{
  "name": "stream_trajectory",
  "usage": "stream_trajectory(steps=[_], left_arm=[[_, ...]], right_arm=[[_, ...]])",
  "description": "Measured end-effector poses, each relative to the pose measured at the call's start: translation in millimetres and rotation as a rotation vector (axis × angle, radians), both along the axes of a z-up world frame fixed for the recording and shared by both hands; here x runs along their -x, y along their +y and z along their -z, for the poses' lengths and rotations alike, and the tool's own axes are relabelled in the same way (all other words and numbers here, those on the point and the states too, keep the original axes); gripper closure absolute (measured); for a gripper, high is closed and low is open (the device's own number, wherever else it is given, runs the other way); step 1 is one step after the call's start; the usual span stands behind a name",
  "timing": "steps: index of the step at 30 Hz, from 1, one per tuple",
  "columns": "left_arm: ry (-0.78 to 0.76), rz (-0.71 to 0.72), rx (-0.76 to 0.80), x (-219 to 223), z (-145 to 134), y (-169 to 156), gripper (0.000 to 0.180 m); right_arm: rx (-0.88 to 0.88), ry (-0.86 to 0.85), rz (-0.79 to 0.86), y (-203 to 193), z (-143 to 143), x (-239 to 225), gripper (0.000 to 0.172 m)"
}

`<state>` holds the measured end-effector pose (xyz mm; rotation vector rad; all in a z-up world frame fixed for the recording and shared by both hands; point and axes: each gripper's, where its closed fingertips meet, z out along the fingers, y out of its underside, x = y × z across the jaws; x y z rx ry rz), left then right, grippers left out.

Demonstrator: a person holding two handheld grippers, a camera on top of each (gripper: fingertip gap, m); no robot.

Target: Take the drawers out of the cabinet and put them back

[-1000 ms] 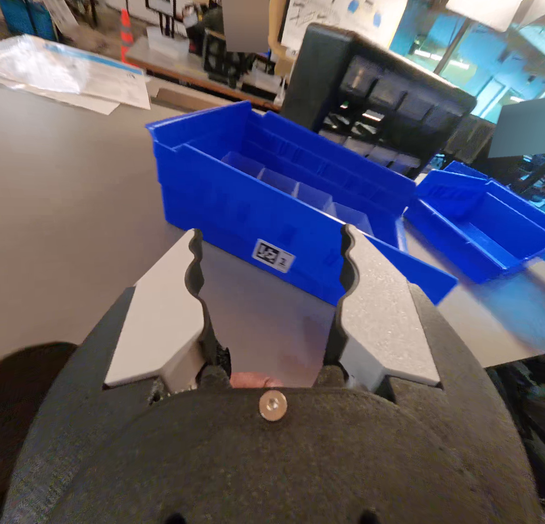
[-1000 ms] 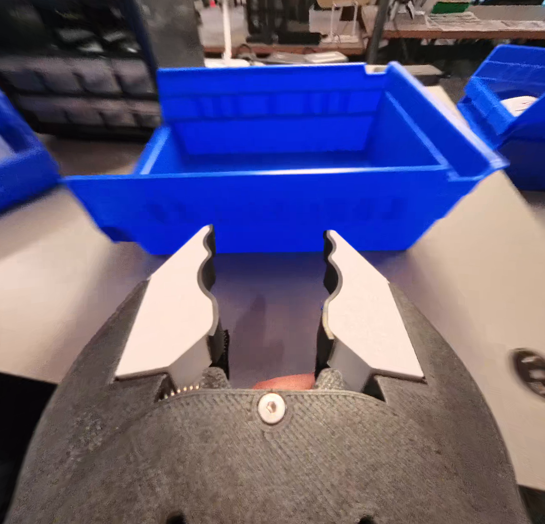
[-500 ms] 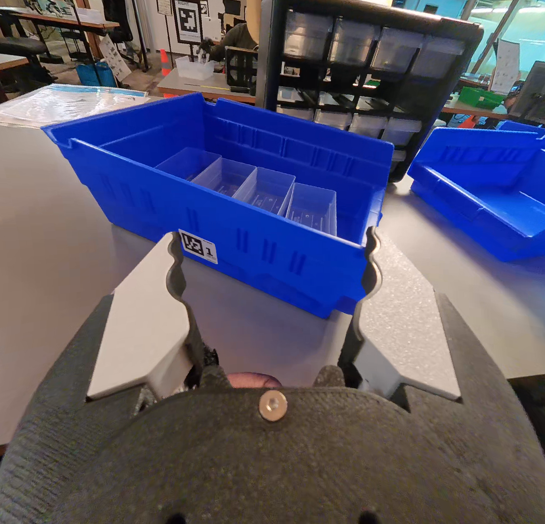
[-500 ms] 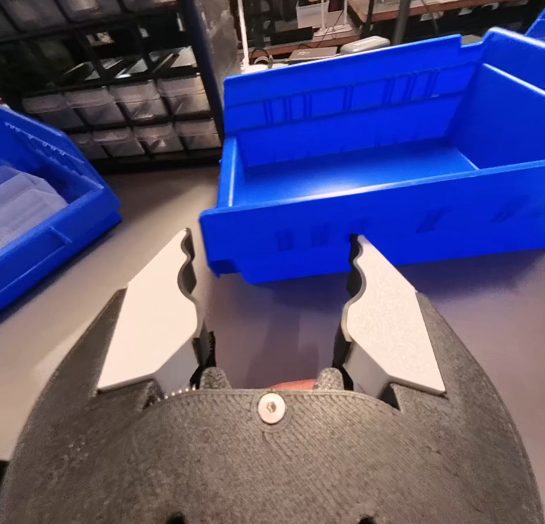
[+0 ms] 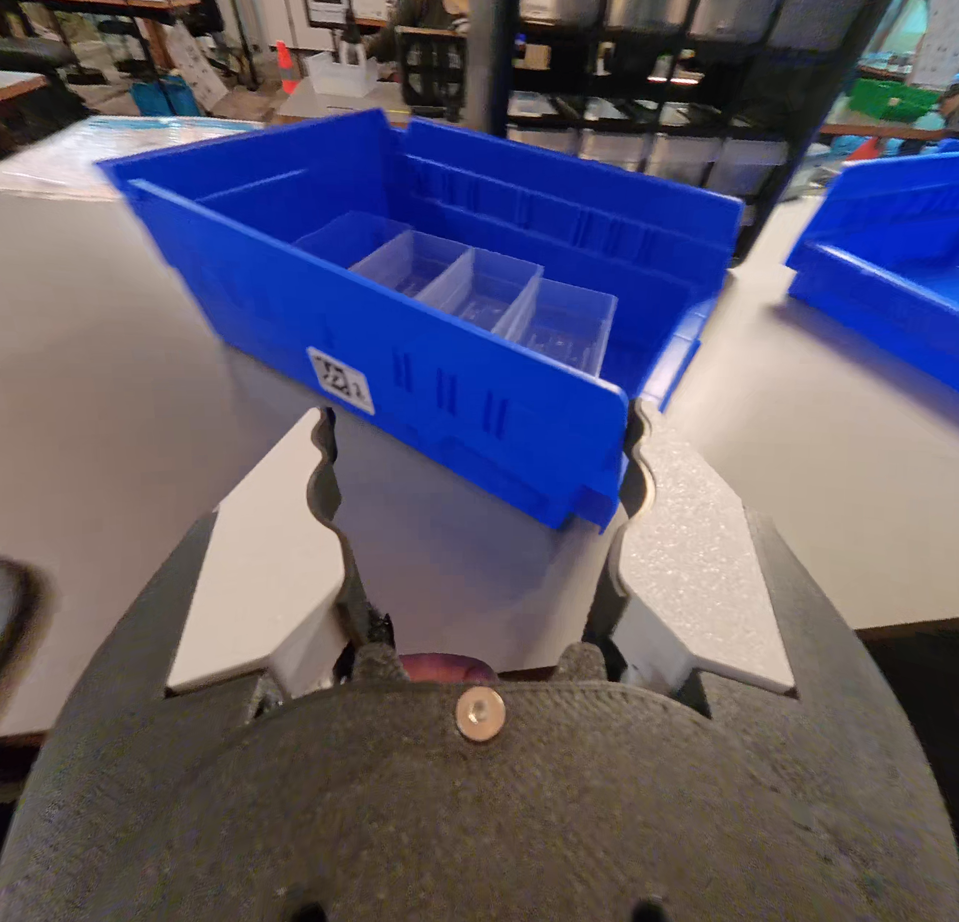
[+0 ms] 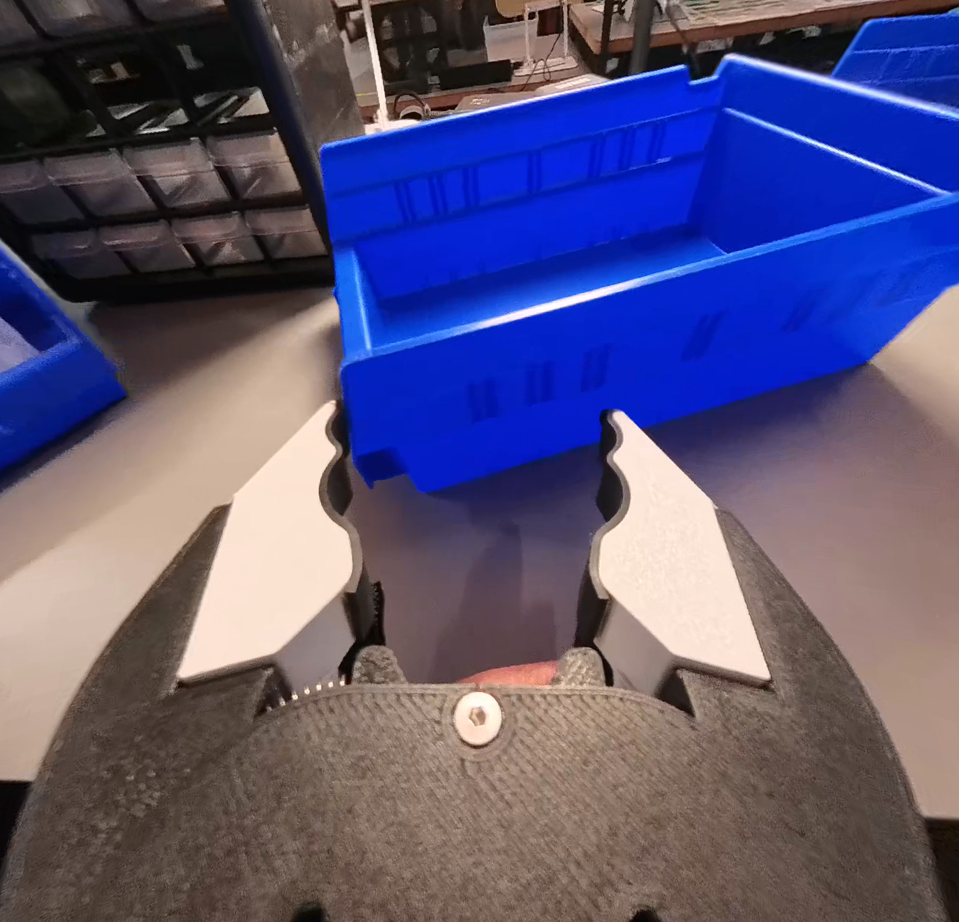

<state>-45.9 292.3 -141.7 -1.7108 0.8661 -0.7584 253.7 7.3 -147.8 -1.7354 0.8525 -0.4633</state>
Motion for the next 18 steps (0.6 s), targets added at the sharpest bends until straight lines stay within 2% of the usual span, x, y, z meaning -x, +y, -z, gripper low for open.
stream_trajectory(steps=[4, 6, 8, 10, 13, 16, 18], left_arm=[[-0.001, -0.179, -0.017, 52, -3, 49, 0.096], [-0.02, -0.277, -0.035, 80, -12, 72, 0.1], [-0.072, -0.304, -0.07, 95, -31, 78, 0.102], [-0.098, -0.256, -0.102, 88, -47, 69, 0.102], [-0.093, -0.065, -0.082, 40, -53, 37, 0.099], [0.006, 0.098, -0.076, -19, -36, 7, 0.095], [0.062, 0.151, -0.095, -50, -22, -6, 0.096]], right_arm=[[0.019, -0.029, 0.084, -46, -3, -18, 0.092], [0.04, -0.052, 0.178, -81, -6, -34, 0.102], [0.047, -0.073, 0.242, -110, -12, -44, 0.108], [0.038, -0.092, 0.247, -121, -23, -41, 0.109], [0.008, -0.127, 0.158, -95, -39, -22, 0.11], [-0.028, -0.118, 0.008, -35, -42, -4, 0.107], [-0.04, -0.117, -0.062, 5, -42, -1, 0.102]])
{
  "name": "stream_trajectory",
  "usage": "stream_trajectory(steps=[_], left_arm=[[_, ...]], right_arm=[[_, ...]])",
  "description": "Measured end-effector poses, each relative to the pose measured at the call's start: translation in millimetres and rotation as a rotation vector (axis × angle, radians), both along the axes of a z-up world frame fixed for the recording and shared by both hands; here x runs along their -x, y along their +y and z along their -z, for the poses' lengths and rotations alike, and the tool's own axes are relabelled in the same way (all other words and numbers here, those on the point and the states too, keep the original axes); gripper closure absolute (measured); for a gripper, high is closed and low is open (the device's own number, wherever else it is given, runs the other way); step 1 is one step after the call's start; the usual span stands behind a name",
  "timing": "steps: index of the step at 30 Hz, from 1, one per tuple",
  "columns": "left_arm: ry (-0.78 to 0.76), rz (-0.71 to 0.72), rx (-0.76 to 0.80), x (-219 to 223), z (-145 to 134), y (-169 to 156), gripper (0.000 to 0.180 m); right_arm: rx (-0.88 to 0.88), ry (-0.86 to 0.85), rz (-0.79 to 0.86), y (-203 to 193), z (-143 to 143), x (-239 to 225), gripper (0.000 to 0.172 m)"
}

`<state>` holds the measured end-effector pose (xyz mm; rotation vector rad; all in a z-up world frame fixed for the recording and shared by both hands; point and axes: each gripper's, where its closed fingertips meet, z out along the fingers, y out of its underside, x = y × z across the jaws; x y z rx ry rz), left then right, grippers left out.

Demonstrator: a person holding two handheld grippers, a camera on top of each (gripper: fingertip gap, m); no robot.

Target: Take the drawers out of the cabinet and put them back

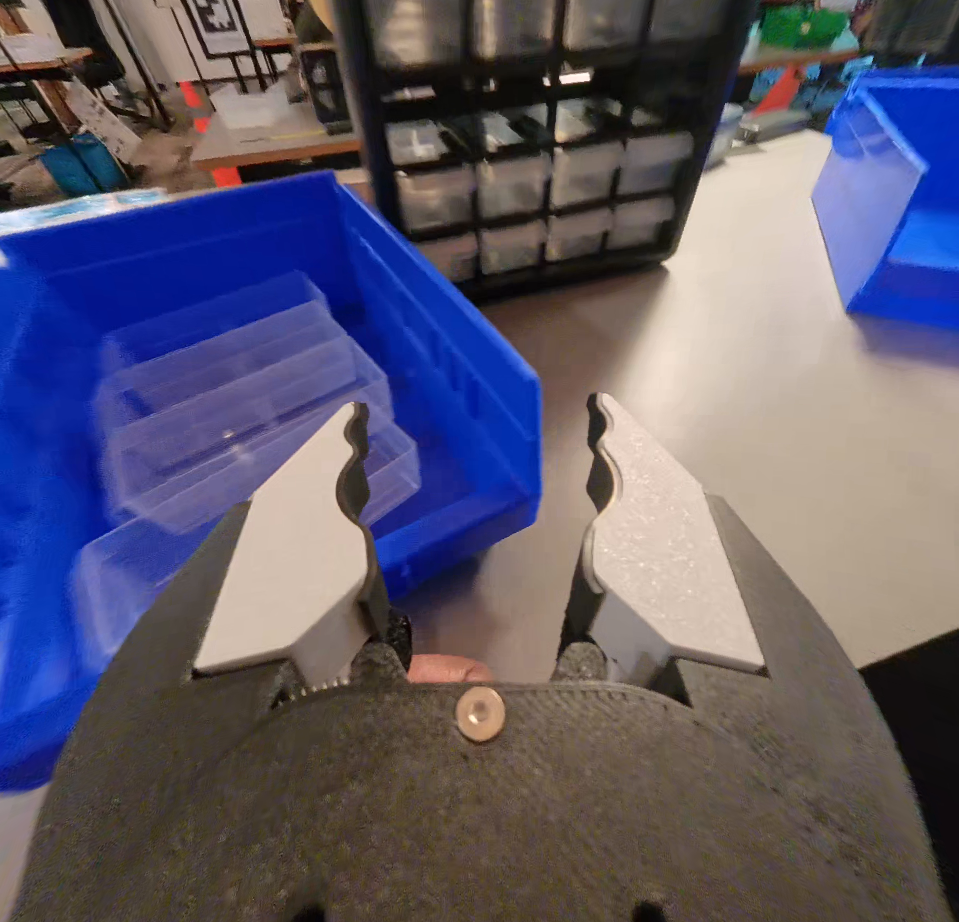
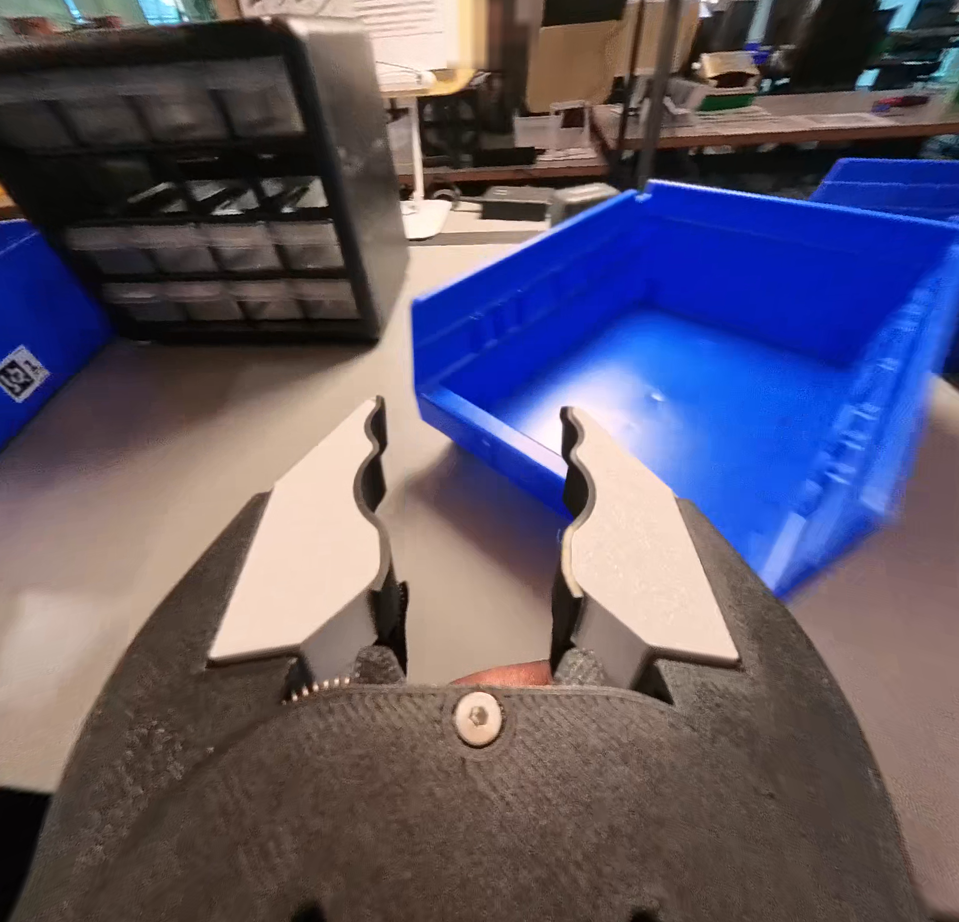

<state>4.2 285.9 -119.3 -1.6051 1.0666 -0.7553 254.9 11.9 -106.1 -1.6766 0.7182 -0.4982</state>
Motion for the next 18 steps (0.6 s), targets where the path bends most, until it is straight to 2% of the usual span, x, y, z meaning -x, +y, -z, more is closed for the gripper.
stream_trajectory(steps=[3, 7, 9, 12, 14, 15, 17, 18], left_arm=[[0.082, -0.026, -0.03, -26, 24, 0, 0.1], [0.085, -0.082, -0.104, -27, 24, 11, 0.129], [0.079, -0.084, -0.103, -22, 23, 16, 0.127], [0.075, -0.109, -0.102, -10, 24, 25, 0.14], [0.073, -0.146, -0.116, 3, 23, 34, 0.153], [0.068, -0.163, -0.118, 9, 22, 39, 0.156], [0.039, -0.171, -0.119, 21, 18, 43, 0.156], [0.032, -0.167, -0.115, 24, 18, 44, 0.154]], right_arm=[[0.05, 0.006, -0.037, 47, 11, -10, 0.09], [0.107, 0.008, -0.007, 81, 22, -38, 0.084], [0.12, 0.015, 0.013, 87, 26, -49, 0.088], [0.105, 0.016, 0.046, 79, 29, -58, 0.112], [0.085, 0.012, 0.028, 67, 29, -54, 0.115], [0.07, 0.018, 0.023, 60, 29, -49, 0.126], [0.049, 0.007, 0.051, 39, 28, -42, 0.146], [0.051, -0.008, 0.074, 29, 27, -39, 0.149]])
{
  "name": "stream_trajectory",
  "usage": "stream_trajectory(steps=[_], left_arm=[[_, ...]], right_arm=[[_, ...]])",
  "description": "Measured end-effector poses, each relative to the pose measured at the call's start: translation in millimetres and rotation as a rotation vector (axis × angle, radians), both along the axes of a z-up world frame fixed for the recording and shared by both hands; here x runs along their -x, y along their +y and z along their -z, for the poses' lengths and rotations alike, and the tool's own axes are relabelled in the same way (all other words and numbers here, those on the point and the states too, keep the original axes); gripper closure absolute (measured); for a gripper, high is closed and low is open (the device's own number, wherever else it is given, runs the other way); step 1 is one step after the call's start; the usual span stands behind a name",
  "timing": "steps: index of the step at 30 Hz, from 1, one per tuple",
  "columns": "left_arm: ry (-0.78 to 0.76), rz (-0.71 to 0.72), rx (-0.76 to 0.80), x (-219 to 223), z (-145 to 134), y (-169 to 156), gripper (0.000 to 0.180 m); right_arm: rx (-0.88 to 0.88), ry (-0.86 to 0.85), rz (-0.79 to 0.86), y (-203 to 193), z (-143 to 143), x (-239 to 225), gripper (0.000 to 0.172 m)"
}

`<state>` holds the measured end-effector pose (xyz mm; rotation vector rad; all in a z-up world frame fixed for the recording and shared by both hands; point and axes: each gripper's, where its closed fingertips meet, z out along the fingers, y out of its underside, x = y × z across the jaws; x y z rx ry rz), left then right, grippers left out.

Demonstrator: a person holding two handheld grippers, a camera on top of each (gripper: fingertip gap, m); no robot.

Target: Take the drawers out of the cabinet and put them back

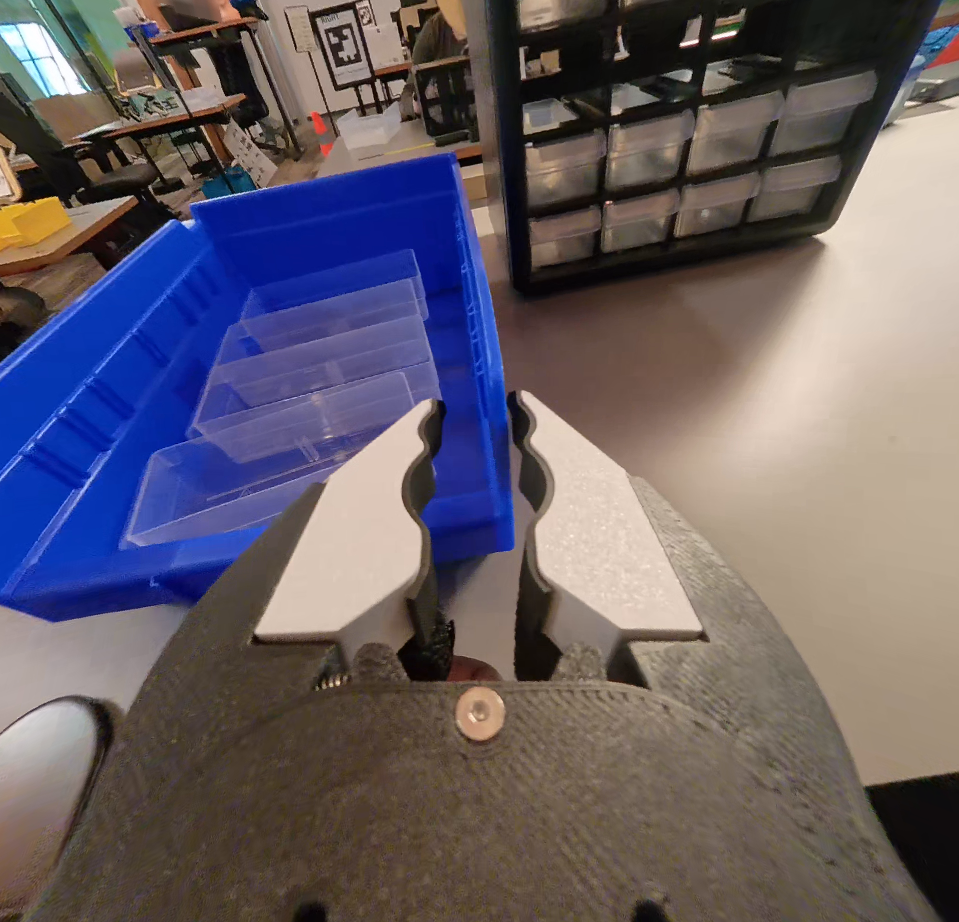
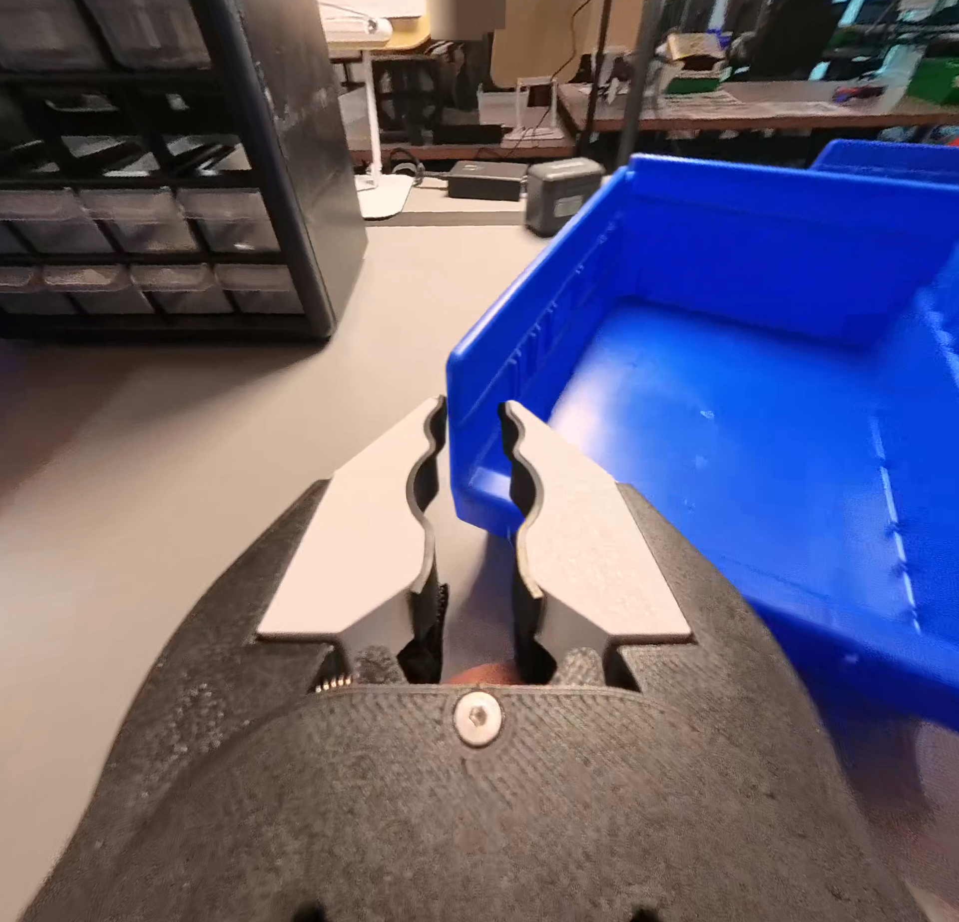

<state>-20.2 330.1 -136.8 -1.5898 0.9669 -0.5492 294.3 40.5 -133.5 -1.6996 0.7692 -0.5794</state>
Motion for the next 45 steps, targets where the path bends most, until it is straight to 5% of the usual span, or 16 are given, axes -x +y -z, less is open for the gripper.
stream_trajectory(steps=[5, 9, 19, 37, 45], left_arm=[[0.052, 0.003, -0.008, -2, 12, 9, 0.153], [0.088, -0.026, -0.064, 0, 10, 17, 0.177], [0.112, -0.107, -0.054, 53, 10, 41, 0.172], [0.144, -0.142, 0.017, 69, 13, 162, 0.178], [0.152, -0.083, 0.036, 85, 14, 189, 0.178]], right_arm=[[0.047, -0.015, 0.011, -11, 5, -6, 0.136], [0.056, -0.026, -0.003, -10, 4, -13, 0.154], [0.13, -0.066, 0.1, -88, 5, -18, 0.166], [0.067, 0.001, 0.022, -115, 6, -66, 0.165], [0.057, 0.006, 0.003, -118, 6, -70, 0.165]])
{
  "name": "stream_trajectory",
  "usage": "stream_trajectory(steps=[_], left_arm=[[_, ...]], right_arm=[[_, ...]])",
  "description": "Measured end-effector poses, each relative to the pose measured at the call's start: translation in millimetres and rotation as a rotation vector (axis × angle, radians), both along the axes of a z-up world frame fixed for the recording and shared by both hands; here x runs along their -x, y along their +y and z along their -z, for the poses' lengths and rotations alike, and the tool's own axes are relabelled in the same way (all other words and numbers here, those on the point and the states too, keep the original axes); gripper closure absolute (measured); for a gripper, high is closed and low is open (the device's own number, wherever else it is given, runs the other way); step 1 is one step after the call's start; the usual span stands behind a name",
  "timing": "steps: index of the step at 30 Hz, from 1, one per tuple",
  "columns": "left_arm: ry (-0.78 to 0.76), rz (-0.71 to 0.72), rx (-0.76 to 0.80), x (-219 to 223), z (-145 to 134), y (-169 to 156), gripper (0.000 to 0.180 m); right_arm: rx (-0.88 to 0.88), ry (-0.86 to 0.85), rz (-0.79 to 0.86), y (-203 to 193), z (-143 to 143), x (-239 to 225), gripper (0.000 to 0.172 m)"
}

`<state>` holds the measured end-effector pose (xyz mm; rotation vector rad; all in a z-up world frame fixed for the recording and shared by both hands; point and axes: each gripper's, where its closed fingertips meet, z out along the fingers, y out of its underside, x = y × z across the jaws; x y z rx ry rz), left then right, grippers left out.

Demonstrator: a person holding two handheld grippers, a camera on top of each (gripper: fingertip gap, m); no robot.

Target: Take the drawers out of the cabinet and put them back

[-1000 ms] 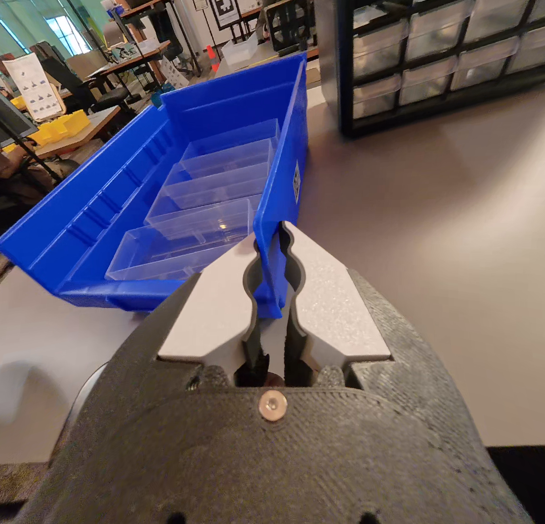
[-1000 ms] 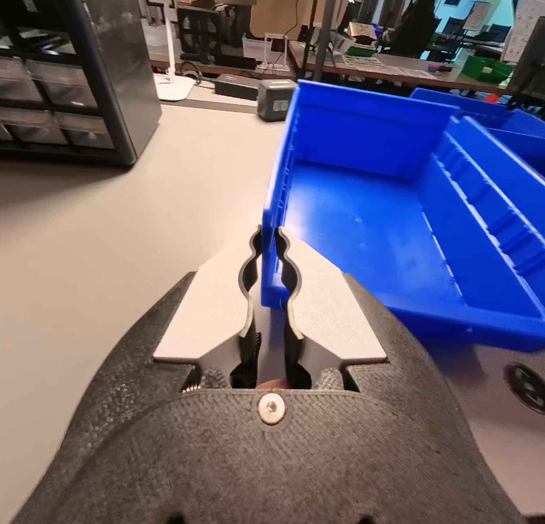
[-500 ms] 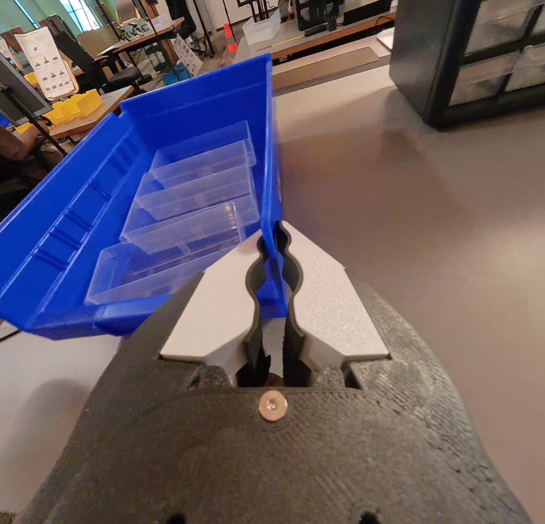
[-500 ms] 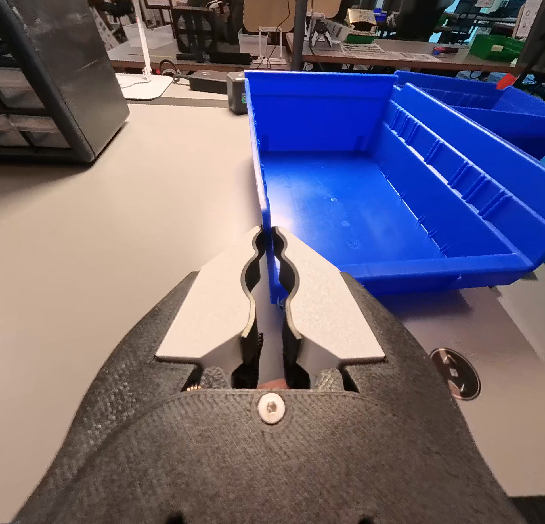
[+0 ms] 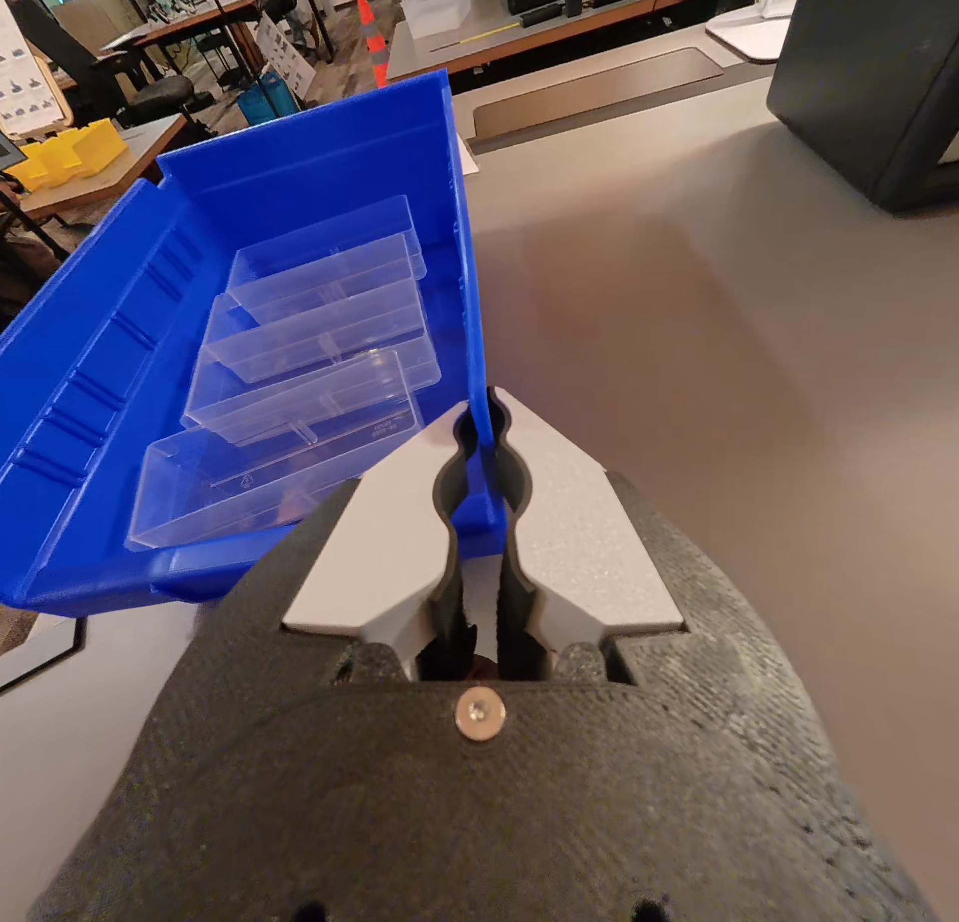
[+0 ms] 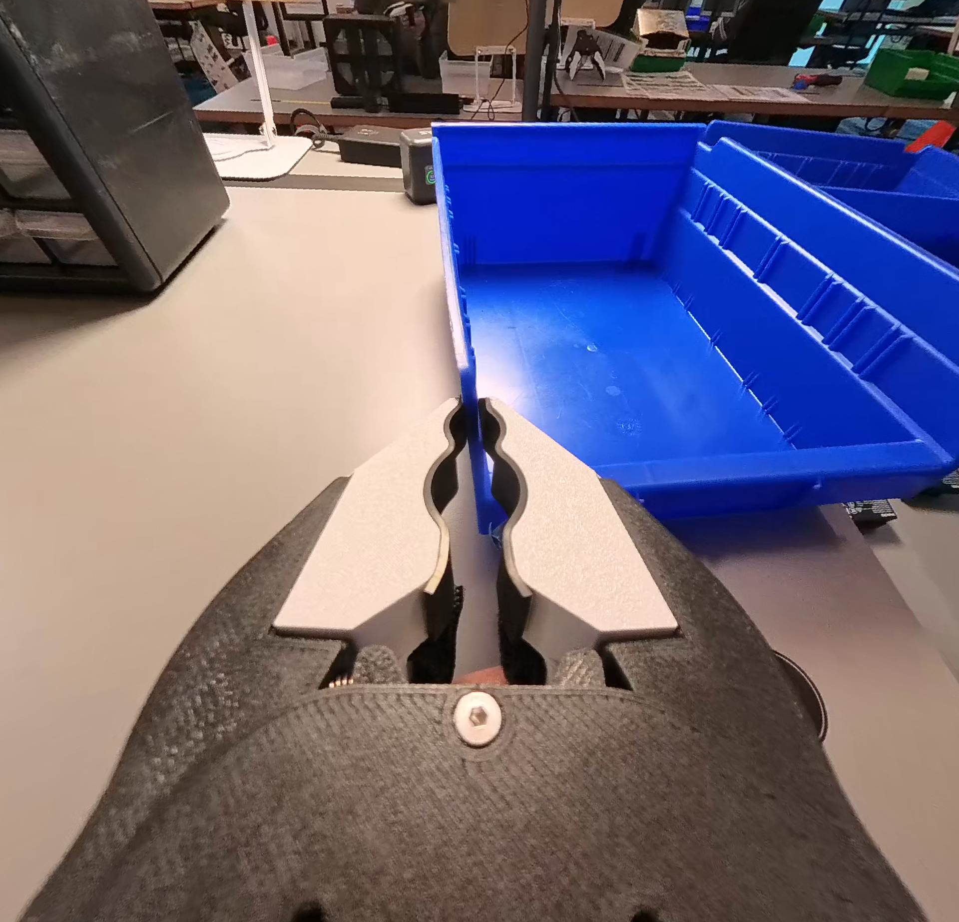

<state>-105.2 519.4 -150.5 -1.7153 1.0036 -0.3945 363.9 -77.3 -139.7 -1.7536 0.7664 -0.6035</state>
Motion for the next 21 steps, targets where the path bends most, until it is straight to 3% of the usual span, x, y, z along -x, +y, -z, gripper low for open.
stream_trajectory(steps=[6, 8, 12, 15, 19, 21], left_arm=[[-0.025, -0.01, 0.051, 6, -5, -5, 0.172], [-0.06, -0.004, 0.062, 12, -21, -17, 0.157], [-0.073, -0.068, 0.068, 38, -57, -19, 0.148], [0.074, -0.131, 0.076, 56, -60, 13, 0.139], [0.477, -0.079, 0.188, 70, -17, 60, 0.128], [0.632, 0.014, 0.257, 69, 2, 67, 0.125]], right_arm=[[-0.023, 0.048, -0.004, -2, 0, 5, 0.161], [-0.036, 0.067, -0.02, -7, -5, 15, 0.151], [-0.02, 0.036, -0.029, -21, -23, 35, 0.145], [-0.005, 0.015, -0.134, -3, -34, 55, 0.145], [0.013, 0.031, -0.316, 46, -30, 81, 0.145], [0.023, 0.05, -0.397, 70, -23, 92, 0.145]])
